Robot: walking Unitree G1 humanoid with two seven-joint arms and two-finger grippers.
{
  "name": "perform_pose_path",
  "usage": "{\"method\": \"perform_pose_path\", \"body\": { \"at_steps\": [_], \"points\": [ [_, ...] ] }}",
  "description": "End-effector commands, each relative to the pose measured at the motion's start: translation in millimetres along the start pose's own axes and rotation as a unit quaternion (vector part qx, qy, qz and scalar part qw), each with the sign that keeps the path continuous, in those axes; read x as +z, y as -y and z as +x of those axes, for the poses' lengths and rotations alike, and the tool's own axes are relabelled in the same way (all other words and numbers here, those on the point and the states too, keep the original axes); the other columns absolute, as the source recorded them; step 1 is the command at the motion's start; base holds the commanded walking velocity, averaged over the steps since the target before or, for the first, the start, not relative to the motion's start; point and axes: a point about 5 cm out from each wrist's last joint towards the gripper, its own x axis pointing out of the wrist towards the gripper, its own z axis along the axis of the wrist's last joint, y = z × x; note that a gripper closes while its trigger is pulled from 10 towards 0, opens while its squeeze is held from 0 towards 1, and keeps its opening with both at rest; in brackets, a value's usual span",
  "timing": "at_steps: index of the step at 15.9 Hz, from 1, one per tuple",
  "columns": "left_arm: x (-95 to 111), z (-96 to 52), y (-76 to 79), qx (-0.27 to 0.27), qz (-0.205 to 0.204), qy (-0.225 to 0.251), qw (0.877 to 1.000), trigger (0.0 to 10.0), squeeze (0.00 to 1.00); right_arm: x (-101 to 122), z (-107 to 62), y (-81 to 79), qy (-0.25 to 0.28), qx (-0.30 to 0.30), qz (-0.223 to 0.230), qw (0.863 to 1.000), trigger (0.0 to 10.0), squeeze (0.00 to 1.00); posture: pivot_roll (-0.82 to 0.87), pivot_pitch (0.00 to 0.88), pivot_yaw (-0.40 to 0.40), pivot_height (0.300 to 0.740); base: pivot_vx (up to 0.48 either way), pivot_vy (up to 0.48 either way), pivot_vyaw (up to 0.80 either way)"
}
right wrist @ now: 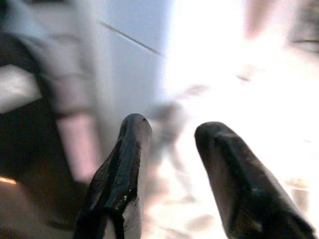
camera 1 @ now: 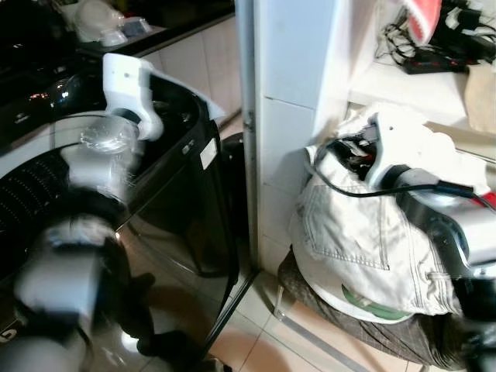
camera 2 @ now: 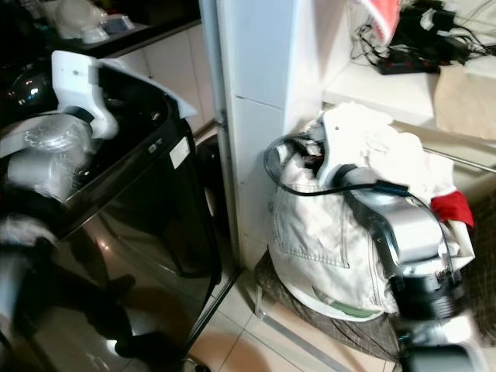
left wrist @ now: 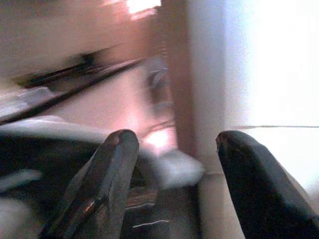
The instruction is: Clothes washing
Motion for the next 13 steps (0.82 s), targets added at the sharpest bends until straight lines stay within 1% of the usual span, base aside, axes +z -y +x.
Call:
{"method": "perform_pose_path", "body": {
  "at_steps": [1, 2, 3, 4, 5, 6, 7, 8, 9, 10, 11, 12, 13],
  "points": [
    [-3, -2.3, 26.8, -0.093, -0.003, 0.005, 0.996, 10.0, 0.00, 0, 8.3, 0.5, 0.006, -0.001, -0.024, 1.000, 10.0, 1.00, -0.07, 0.000, 0.100, 0.740, 0.000, 0.000, 0.00],
    [-10, -7.3, 46.2, -0.146, -0.015, 0.003, 0.989, 10.0, 0.00, -2, 16.9, 7.3, 0.006, -0.013, -0.015, 1.000, 10.0, 1.00, -0.07, 0.000, 0.106, 0.740, 0.000, 0.000, 0.00],
    [-13, -9.7, 55.2, -0.164, -0.011, 0.000, 0.986, 10.0, 0.00, -4, 22.2, 10.5, 0.008, -0.014, -0.020, 1.000, 10.0, 1.00, -0.07, 0.000, 0.110, 0.740, 0.000, 0.000, 0.00],
    [-18, -14.1, 68.8, -0.193, -0.016, -0.004, 0.981, 10.0, 0.00, -8, 32.6, 17.6, 0.008, -0.028, -0.035, 0.999, 10.0, 1.00, -0.07, 0.000, 0.114, 0.740, 0.000, 0.000, 0.00],
    [-20, -17.3, 75.1, -0.208, -0.016, -0.003, 0.978, 10.0, 0.00, -10, 38.0, 20.3, 0.006, -0.031, -0.050, 0.998, 10.0, 1.00, -0.06, 0.003, 0.121, 0.740, 0.000, 0.000, 0.00],
    [-20, -25.8, 85.3, -0.232, -0.015, -0.004, 0.973, 10.0, 0.00, -15, 47.4, 26.2, -0.007, -0.044, -0.078, 0.996, 10.0, 1.00, -0.05, 0.010, 0.125, 0.740, 0.000, 0.000, 0.00],
    [-19, -34.6, 91.5, -0.245, -0.014, -0.008, 0.969, 10.0, 0.00, -18, 53.0, 30.6, -0.016, -0.051, -0.094, 0.994, 10.0, 1.00, -0.04, 0.018, 0.128, 0.740, 0.000, 0.000, 0.00],
    [-19, -42.7, 95.7, -0.258, -0.015, -0.015, 0.966, 10.0, 0.00, -21, 56.5, 33.7, -0.023, -0.057, -0.094, 0.994, 10.0, 1.00, -0.03, 0.021, 0.129, 0.740, 0.000, 0.000, 0.00],
    [-19, -45.9, 97.6, -0.264, -0.016, -0.019, 0.964, 10.0, 0.00, -22, 57.6, 34.7, -0.026, -0.058, -0.093, 0.994, 10.0, 1.00, -0.03, 0.021, 0.129, 0.740, 0.000, 0.000, 0.00],
    [-19, -53.8, 101.7, -0.280, -0.010, -0.025, 0.960, 10.0, 0.00, -23, 59.5, 35.1, -0.028, -0.061, -0.096, 0.993, 10.0, 1.00, 0.01, 0.042, 0.133, 0.740, 0.000, 0.000, 0.00],
    [-17, -61.1, 104.8, -0.287, -0.004, -0.028, 0.958, 10.0, 0.00, -25, 61.3, 34.6, -0.025, -0.059, -0.094, 0.994, 10.0, 0.93, 0.02, 0.051, 0.135, 0.740, 0.000, 0.000, 0.00],
    [-15, -65.0, 106.0, -0.287, -0.004, -0.030, 0.957, 10.0, 0.00, -27, 61.8, 35.1, -0.026, -0.063, -0.091, 0.994, 10.0, 0.00, 0.05, 0.062, 0.136, 0.740, 0.000, 0.000, 0.00],
    [-13, -69.1, 107.7, -0.290, 0.000, -0.031, 0.956, 10.0, 0.00, -32, 61.2, 36.5, -0.036, -0.071, -0.086, 0.993, 10.0, 0.00, 0.07, 0.074, 0.136, 0.740, 0.000, 0.000, 0.00]
  ]
}}
